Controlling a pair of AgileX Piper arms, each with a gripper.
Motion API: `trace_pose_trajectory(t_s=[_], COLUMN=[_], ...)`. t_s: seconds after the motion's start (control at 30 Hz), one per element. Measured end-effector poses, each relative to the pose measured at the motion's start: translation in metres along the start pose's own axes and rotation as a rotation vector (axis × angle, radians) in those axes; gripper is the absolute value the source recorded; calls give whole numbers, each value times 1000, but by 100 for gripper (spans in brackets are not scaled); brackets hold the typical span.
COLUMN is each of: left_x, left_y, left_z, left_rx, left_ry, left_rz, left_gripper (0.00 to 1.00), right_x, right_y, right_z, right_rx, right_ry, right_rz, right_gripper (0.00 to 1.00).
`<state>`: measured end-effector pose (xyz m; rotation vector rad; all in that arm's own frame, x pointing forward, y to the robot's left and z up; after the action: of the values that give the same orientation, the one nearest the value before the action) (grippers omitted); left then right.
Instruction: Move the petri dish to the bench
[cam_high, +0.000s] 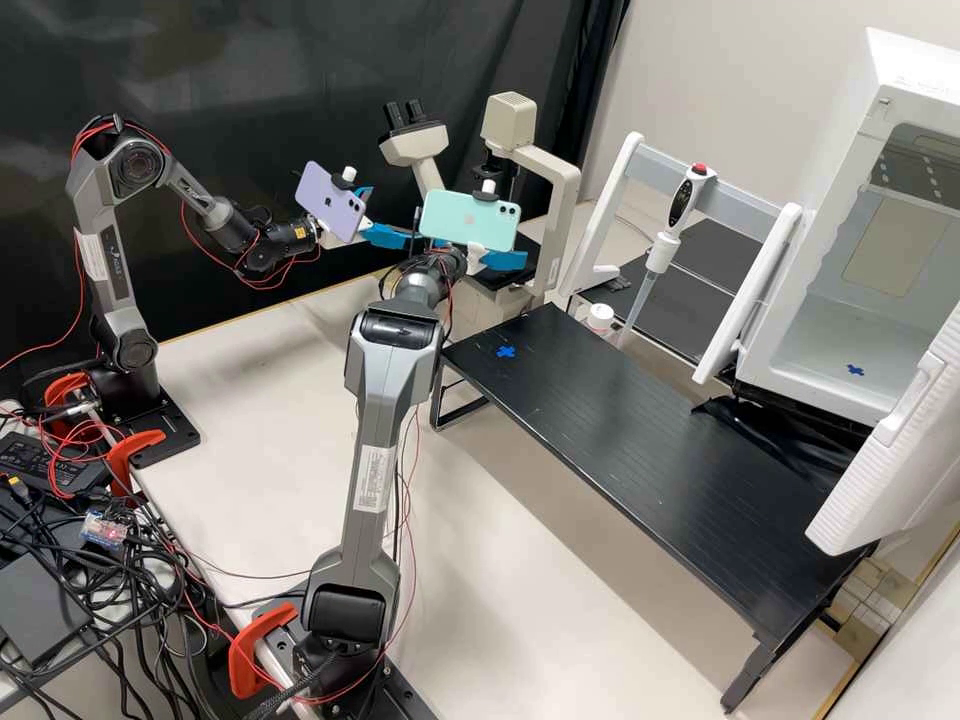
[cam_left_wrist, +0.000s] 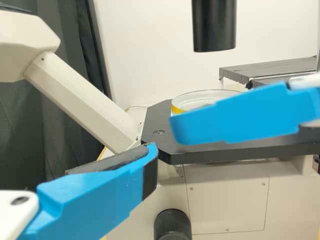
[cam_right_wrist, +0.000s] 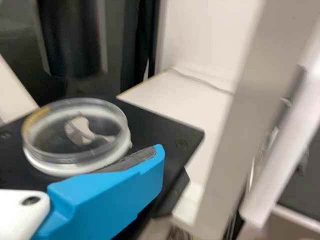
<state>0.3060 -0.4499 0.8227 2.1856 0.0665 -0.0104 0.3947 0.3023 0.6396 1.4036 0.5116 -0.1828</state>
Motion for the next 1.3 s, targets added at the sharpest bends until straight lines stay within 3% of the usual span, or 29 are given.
trace_pose_trajectory(t_s=[0.2, 0.5, 0.67, 0.7, 1.3], left_x=[0, 0, 0, 0, 0], left_y=[0, 0, 0, 0, 0], left_z=[0, 0, 0, 0, 0], left_rx=[0, 0, 0, 0, 0], left_ry=[0, 0, 0, 0, 0], left_rz=[0, 0, 0, 0, 0], left_gripper=[100, 100, 100, 100, 100], right_x=[3, 20, 22, 22, 26], right_y=[9, -7, -5, -5, -12], right_z=[-11, -1, -1, -1, 3], right_rx=[-9, 41, 38, 37, 29], right_ry=[4, -60, -65, -66, -77], right_rz=[19, -30, -31, -31, -43], right_gripper=[100, 100, 100, 0, 0])
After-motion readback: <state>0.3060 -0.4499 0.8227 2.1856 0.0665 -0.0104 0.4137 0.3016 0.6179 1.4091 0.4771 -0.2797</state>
